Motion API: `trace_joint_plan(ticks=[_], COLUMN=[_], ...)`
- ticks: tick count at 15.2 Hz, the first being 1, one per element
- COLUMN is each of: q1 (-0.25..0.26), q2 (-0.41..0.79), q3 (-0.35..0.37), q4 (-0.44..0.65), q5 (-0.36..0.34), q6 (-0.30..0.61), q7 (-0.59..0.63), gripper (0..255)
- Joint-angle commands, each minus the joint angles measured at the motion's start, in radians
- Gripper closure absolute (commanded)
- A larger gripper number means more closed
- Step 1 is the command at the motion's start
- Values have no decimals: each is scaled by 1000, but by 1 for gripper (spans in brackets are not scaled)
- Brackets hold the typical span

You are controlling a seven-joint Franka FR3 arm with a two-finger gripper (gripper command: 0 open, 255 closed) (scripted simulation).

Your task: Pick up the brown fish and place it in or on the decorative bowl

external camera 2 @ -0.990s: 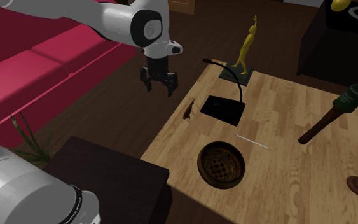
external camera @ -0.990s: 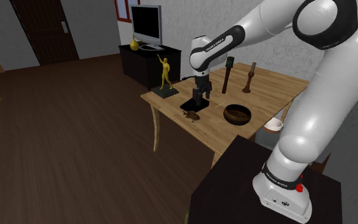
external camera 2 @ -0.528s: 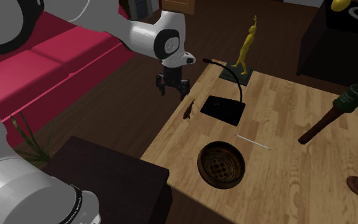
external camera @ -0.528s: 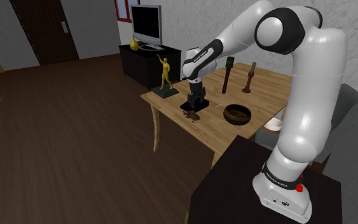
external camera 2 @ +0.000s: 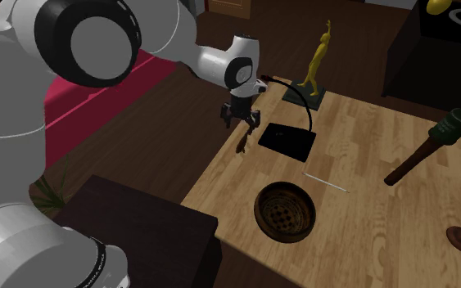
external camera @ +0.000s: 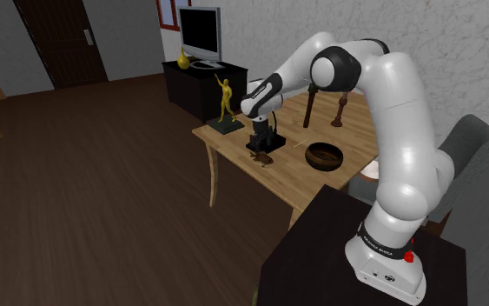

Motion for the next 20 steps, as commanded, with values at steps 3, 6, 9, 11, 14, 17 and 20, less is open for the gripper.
trace_joint_plan(ticks=[3,6,9,11,14,17,20], q1=[-20,-22,-26,-26,-26,-26,-26], q2=[104,125,151,151,151,151,151], q3=[6,7,10,10,10,10,10], q4=[97,87,78,78,78,78,78], q5=[13,15,18,18,18,18,18], q6=[3,34,69,69,69,69,69], q7=[-11,-12,-14,-14,-14,-14,-14], gripper=[0,0,0,0,0,0,255])
